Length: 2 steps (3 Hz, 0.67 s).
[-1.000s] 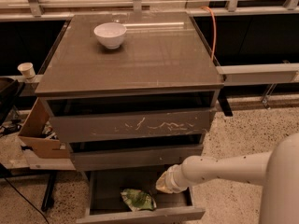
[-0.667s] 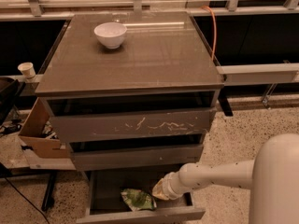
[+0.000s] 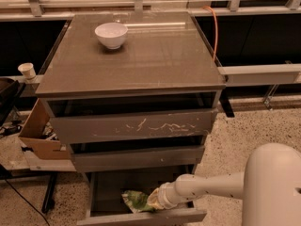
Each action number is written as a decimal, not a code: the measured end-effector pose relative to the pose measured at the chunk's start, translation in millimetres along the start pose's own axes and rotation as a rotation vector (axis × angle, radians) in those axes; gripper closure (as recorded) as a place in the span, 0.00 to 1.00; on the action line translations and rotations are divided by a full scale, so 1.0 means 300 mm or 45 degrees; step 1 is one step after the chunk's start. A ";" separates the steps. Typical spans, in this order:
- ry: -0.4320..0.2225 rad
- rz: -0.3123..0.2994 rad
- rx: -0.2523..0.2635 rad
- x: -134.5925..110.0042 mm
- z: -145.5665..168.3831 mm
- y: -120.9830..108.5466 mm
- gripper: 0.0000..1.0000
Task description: Pick green jalapeno chip bag from bottom drawer and place on counter
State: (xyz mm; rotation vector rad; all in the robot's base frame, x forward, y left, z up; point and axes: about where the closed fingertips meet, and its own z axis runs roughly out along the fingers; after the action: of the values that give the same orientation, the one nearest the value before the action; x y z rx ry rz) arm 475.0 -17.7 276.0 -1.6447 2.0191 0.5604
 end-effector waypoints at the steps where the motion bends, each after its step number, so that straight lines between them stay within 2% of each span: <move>1: -0.039 -0.018 0.062 0.020 0.055 -0.017 1.00; 2: -0.063 -0.035 0.091 0.018 0.087 -0.033 1.00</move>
Offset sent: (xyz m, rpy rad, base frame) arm 0.0207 0.0114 -0.0314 0.0463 -0.1218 -0.0296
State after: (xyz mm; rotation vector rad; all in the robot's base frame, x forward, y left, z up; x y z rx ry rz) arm 486.6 -8.8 251.7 -1.5992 1.9553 0.5084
